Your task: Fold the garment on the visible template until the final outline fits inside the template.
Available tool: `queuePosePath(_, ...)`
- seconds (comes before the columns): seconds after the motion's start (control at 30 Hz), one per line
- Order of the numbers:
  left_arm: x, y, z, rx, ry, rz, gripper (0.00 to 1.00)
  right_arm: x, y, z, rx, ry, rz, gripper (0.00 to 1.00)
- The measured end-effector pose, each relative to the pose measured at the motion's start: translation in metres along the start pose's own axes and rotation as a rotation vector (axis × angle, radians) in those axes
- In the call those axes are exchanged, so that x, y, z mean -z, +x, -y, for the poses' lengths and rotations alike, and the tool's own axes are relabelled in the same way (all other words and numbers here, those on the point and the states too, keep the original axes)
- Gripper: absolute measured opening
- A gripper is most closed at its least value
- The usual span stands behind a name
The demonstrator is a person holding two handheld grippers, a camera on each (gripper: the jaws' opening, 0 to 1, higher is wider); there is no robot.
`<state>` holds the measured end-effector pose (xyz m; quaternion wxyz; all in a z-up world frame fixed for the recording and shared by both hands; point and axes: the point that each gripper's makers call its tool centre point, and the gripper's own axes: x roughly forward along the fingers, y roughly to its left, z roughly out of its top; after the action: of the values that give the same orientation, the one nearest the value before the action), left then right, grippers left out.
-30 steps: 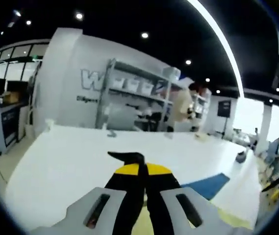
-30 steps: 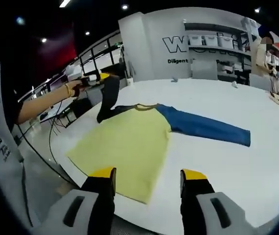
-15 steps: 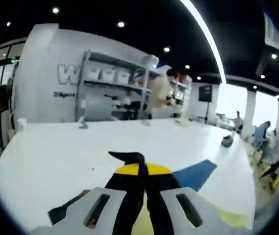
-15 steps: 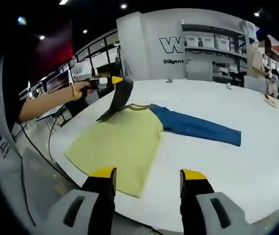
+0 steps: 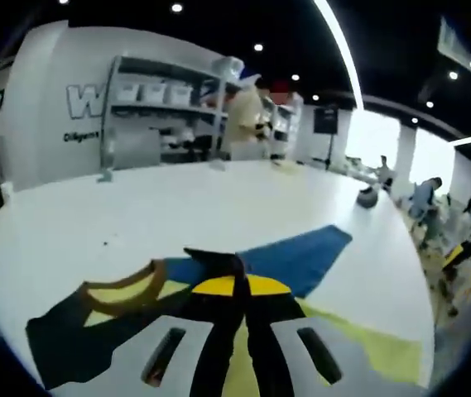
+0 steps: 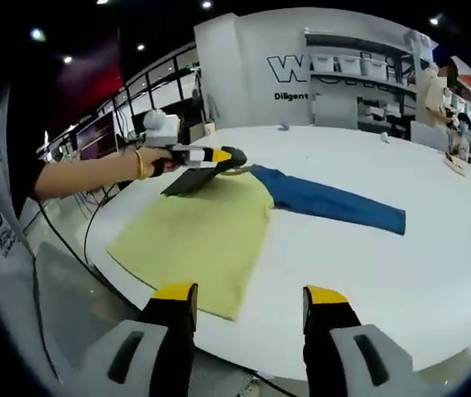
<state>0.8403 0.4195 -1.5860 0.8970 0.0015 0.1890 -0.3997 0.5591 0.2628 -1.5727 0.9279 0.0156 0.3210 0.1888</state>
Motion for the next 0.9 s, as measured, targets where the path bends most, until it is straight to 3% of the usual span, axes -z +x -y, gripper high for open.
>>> queuePosePath(0.13,0.008,0.008,0.009,0.004,0.006,-0.017,0.0,-0.001,-0.002,0.003,0.004,0.002,-0.001,0.48)
queuePosePath(0.17,0.011,0.01,0.003,-0.036,0.05,-0.018,0.0,-0.001,-0.002,0.004,0.007,0.004,0.0,0.48)
queuePosePath(0.37,0.029,0.031,0.02,0.0,0.048,-0.064,0.0,0.005,-0.006,0.013,0.012,0.007,-0.017,0.48)
queuePosePath(0.47,0.056,0.04,0.025,0.024,0.09,-0.139,0.0,0.007,-0.006,0.015,0.012,0.019,-0.016,0.48)
queuePosePath(0.6,0.072,0.045,0.029,0.039,0.064,-0.167,0.0,0.011,-0.004,0.013,0.007,0.023,-0.025,0.48)
queuePosePath(0.67,0.067,0.044,0.035,0.05,0.065,-0.161,0.0,0.011,-0.004,0.012,0.009,0.027,-0.026,0.48)
queuePosePath(0.9,0.083,0.046,0.039,0.074,0.066,-0.208,0.01,0.011,-0.003,0.011,0.006,0.031,-0.032,0.48)
